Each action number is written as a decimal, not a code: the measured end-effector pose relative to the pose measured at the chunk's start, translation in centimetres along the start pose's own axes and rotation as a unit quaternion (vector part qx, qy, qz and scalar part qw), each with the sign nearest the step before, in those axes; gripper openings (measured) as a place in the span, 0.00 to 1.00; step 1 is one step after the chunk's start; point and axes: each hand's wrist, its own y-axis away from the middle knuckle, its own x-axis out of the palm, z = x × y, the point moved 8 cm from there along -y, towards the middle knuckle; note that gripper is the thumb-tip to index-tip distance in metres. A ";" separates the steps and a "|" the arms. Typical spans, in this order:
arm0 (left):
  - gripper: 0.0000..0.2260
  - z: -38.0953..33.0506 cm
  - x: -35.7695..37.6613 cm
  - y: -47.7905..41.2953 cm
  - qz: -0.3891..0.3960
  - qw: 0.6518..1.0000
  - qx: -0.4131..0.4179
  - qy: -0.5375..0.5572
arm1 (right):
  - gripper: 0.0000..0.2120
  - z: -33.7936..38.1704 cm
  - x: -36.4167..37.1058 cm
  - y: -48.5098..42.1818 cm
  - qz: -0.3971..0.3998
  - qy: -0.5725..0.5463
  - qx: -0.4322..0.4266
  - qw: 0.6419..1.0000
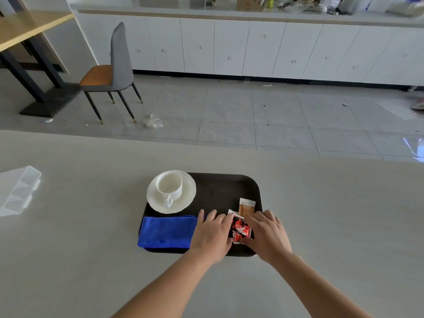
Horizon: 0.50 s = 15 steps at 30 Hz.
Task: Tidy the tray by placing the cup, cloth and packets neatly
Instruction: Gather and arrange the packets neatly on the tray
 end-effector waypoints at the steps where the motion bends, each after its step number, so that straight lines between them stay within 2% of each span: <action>1: 0.29 0.1 -0.1 0.1 -0.017 1.000 -0.004 0.002 | 0.28 -0.3 -0.1 0.1 -0.010 -0.016 0.003 1.000; 4: 0.33 0.1 -0.2 -0.3 -0.048 0.997 -0.015 0.055 | 0.37 -1.5 0.1 -0.3 -0.012 -0.055 0.019 0.998; 6: 0.42 0.0 0.2 -1.2 -0.010 0.993 -0.028 0.113 | 0.46 -1.9 1.1 -1.4 0.047 -0.035 0.016 0.998; 8: 0.49 0.0 1.0 -1.8 0.037 0.991 -0.031 0.122 | 0.50 -1.9 1.7 -2.1 0.085 -0.011 0.003 0.996; 10: 0.48 0.2 1.4 -1.9 0.038 0.993 -0.028 0.106 | 0.49 -1.8 1.8 -2.1 0.081 -0.008 -0.011 0.997; 13: 0.42 0.7 1.2 -1.3 -0.018 0.995 -0.015 0.101 | 0.43 -1.7 1.7 -1.0 0.061 -0.019 -0.033 0.997; 15: 0.39 0.9 1.1 -1.0 -0.030 0.992 -0.018 0.122 | 0.41 -2.0 1.4 -0.7 0.057 -0.054 -0.017 0.997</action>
